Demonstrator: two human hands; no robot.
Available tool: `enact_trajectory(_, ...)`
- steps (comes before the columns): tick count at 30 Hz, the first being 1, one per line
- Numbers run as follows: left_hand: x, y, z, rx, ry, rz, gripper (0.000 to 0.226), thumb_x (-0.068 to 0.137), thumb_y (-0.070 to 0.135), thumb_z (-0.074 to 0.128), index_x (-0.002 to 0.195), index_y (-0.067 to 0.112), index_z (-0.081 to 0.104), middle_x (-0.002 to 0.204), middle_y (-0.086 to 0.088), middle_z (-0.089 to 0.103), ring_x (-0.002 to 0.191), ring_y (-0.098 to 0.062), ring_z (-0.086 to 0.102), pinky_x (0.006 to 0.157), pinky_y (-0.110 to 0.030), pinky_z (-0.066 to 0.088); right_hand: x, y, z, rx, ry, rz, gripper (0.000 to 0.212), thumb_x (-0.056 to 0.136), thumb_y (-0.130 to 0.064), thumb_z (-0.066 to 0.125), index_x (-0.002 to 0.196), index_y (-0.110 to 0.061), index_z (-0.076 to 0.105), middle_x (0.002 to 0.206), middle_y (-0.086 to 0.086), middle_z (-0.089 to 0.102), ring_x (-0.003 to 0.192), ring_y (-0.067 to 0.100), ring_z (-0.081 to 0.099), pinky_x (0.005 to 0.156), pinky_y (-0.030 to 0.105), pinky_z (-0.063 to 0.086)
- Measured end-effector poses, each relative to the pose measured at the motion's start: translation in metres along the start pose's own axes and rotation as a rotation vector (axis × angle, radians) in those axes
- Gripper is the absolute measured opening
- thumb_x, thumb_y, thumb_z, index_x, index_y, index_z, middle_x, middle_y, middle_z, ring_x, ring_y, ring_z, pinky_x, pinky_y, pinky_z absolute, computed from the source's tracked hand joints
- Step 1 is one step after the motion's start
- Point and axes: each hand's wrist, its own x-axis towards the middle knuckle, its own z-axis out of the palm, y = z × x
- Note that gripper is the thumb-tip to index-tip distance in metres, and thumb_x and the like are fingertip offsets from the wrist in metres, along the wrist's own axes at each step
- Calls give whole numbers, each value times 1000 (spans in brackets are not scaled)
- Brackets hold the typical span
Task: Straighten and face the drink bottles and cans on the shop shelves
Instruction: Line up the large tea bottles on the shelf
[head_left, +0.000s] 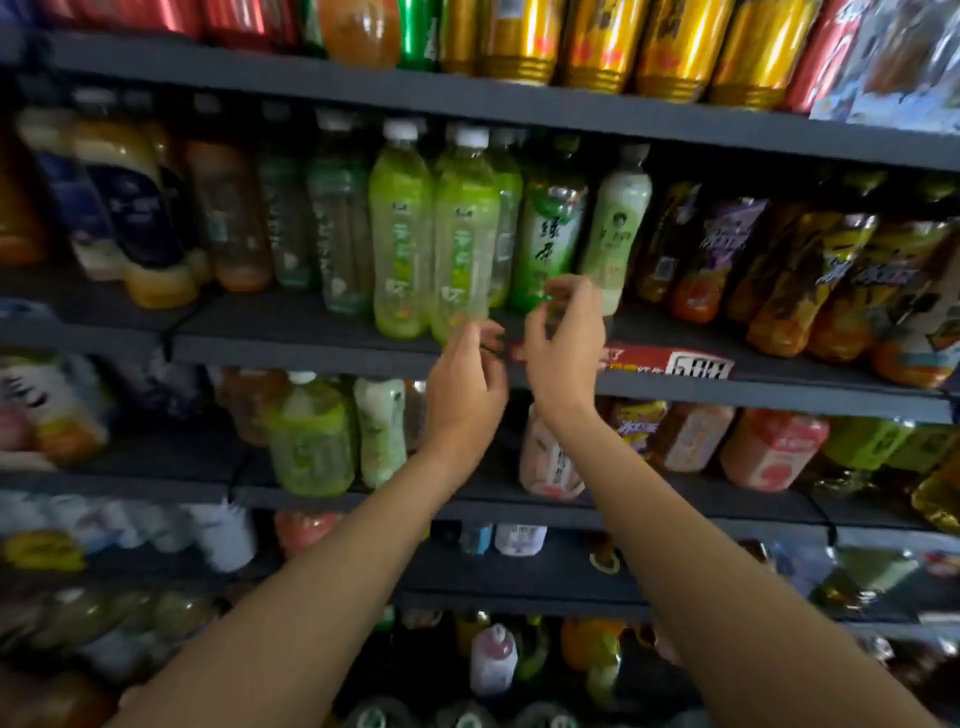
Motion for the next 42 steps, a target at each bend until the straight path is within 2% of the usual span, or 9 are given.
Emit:
enact_trajectory(5,-58,-89,-30,104,38,-164,18,89,4,52,106,8,55,101,-4,58,92,-21,58,77,-30,46,-99,31,60,14,-302,106,11,88,-8,58,99,-6,57,99,9,60,89,19,56,75,29,45)
enact_trajectory(9,-53,-137,-45,178,65,-265,23,89,4,53,112,7,53,103,-4,54,90,-13,51,74,-13,34,-112,68,120,-41,-606,355,58,82,-27,71,127,-4,43,122,12,55,115,27,51,92,34,44)
enact_trajectory(17,-45,-190,-56,147,-159,-336,45,93,8,48,137,10,38,136,-5,46,125,-18,45,99,-28,39,-99,89,197,-21,-587,503,67,74,-24,78,127,-4,41,124,16,57,115,32,54,94,38,45)
enact_trajectory(22,-50,-187,-60,6,-428,-391,74,86,15,60,147,16,17,145,1,35,133,-16,35,108,-35,35,-104,83,164,-35,-633,447,61,68,-19,80,122,-10,53,116,9,63,108,25,59,85,30,48)
enact_trajectory(25,-52,-157,-62,-62,-544,-449,72,82,5,65,142,9,25,126,6,40,123,-10,39,90,-15,35,-113,58,107,-56,-792,354,62,54,-33,79,109,-13,59,100,-2,66,94,13,62,75,20,45)
enact_trajectory(28,-50,-125,-61,-90,-737,-438,78,69,10,78,135,11,38,124,-7,55,119,-22,52,87,-25,44,-98,36,44,-59,-898,285,56,53,-35,83,102,-17,62,88,-10,62,83,5,59,64,10,42)
enact_trajectory(31,-28,-70,-53,-209,-727,-325,85,51,28,84,125,11,46,122,-12,59,113,-21,57,94,-33,49,-59,17,-9,-116,-813,217,47,64,-16,82,107,-12,63,93,-1,64,89,13,61,70,20,46)
enact_trajectory(35,15,13,-25,-321,-594,-184,65,71,-1,75,128,4,43,120,-12,58,108,-18,55,83,-17,47,-2,-4,-65,-5,-518,164,58,61,-18,78,114,-9,58,101,3,64,92,14,60,76,25,48)
enact_trajectory(42,80,85,44,-205,-447,31,69,78,11,72,138,8,38,130,-11,55,119,-24,53,95,-27,41,80,29,-105,110,-283,104,56,68,-5,75,119,-12,53,113,6,64,107,22,60,94,45,49)
